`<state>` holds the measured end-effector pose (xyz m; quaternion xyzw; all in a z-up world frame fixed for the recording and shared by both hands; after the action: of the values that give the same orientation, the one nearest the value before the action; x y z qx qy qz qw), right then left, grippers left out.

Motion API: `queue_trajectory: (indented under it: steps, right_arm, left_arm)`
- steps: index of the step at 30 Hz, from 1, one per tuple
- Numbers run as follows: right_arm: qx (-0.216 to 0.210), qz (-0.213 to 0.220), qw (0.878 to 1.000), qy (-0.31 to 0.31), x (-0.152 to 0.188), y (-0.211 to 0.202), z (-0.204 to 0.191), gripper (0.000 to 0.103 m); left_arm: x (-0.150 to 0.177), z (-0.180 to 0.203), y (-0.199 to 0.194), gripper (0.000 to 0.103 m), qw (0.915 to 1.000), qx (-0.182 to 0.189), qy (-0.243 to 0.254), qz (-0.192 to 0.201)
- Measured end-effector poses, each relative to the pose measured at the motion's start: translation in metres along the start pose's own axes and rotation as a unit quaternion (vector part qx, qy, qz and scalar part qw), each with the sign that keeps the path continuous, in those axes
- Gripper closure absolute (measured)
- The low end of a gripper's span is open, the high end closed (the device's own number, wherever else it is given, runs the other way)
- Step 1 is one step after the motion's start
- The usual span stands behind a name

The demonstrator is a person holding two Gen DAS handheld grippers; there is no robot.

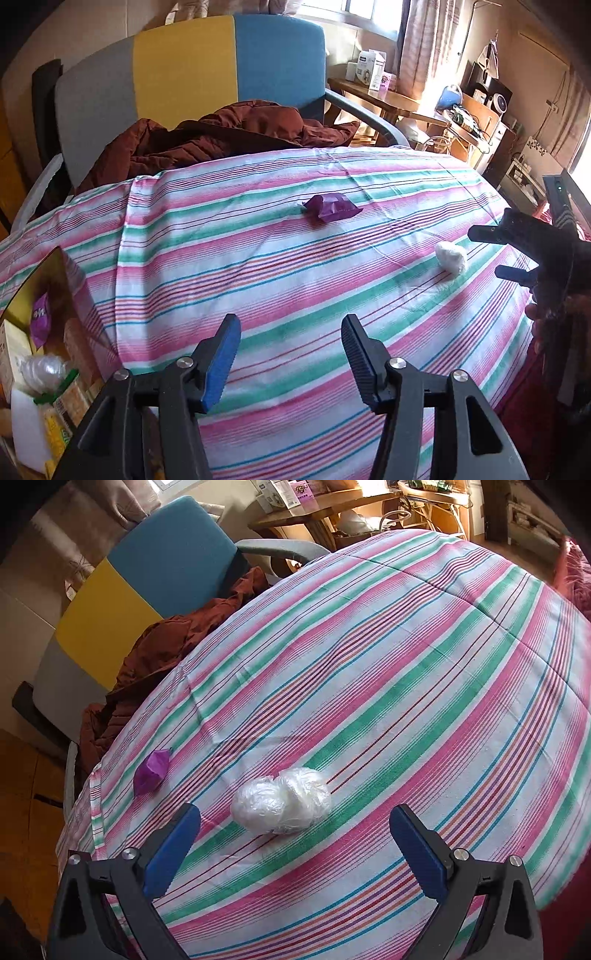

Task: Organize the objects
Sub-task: 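Move both tools back toward the second purple pouch and cotton ball, then grasp the second purple pouch with the left tool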

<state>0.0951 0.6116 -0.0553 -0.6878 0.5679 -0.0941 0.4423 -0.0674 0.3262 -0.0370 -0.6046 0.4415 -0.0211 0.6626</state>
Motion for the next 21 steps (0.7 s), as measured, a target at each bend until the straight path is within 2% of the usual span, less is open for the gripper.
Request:
queue_trajectory:
  steps: [3,7,13,19,21]
  right_arm:
    - [-0.008,-0.005,1.000,-0.007,0.001,0.002,-0.003,0.000]
    - [-0.016,-0.009,1.000,-0.013,0.001,0.003,-0.007,0.000]
    - [-0.028,-0.013,0.999,-0.015,0.000,0.005,-0.009,0.000]
    - [-0.033,-0.017,0.999,-0.018,0.000,0.007,-0.010,0.000]
    - [-0.032,-0.021,0.999,-0.021,0.000,0.009,-0.011,0.000]
  left_arm:
    - [-0.019,0.005,0.024,0.036,0.9971,0.051,-0.030,-0.048]
    - [-0.048,0.015,0.047,0.031,0.9950,0.060,-0.048,-0.063]
    - [-0.094,0.036,0.087,0.017,0.9913,0.072,-0.069,-0.085]
    - [-0.126,0.057,0.127,0.017,0.9935,0.037,-0.057,-0.091]
    - [-0.133,0.062,0.143,0.017,0.9921,0.030,-0.057,-0.108]
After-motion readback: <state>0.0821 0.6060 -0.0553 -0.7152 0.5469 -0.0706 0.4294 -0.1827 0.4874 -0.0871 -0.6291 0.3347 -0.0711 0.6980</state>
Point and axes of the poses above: each gripper's, at about its wrist camera, not at the fingertips, and y roughly the way its jaws point, z to its right, x to its underside, the point moved 1 cm from there along y, roughly the way its jaws point, and after that the axes turned 15 degrees about -x, right-handed, at the moved point
